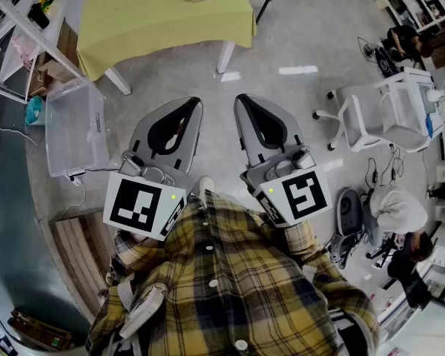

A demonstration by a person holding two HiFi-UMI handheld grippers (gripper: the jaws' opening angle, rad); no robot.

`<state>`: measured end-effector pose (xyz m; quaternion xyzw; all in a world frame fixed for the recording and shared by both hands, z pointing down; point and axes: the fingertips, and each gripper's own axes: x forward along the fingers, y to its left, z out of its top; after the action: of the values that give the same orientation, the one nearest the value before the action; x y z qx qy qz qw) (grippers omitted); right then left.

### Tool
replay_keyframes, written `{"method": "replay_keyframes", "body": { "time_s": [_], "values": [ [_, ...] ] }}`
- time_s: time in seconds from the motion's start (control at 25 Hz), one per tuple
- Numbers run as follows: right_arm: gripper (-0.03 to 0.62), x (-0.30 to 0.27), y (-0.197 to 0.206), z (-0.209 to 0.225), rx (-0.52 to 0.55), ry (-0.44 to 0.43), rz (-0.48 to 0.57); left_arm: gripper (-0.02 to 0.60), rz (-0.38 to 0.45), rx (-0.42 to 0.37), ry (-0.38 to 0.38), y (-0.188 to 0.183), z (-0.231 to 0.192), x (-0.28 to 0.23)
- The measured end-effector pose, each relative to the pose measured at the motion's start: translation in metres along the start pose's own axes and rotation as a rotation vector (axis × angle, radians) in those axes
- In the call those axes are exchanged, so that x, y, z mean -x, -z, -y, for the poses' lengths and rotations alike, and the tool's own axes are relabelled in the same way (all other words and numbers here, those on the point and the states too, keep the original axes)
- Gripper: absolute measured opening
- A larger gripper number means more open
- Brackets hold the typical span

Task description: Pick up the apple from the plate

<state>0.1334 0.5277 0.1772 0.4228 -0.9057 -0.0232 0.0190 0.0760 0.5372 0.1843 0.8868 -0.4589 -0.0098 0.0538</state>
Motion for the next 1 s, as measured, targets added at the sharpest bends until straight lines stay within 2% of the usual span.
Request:
{"method": "replay_keyframes", "body": {
  "time_s": [0.6,0.8,1.0],
  "values": [
    [-0.003,0.022,0.004,0.021,-0.008,-0.033,0.013,0.005,0.007,-0.018,-0.046,0.001,0.021,-0.009],
    [-0.003,0.012,0.008,0.013,-0.015,-0.049,0.009,0.005,0.002,0.007,-0.080,0.008,0.002,0.002],
    [-0.003,-0.004,0.014,0.015,-0.012,-0.060,-0.005,0.006,-0.002,0.012,-0.082,0.010,-0.012,-0.006]
  ]
}}
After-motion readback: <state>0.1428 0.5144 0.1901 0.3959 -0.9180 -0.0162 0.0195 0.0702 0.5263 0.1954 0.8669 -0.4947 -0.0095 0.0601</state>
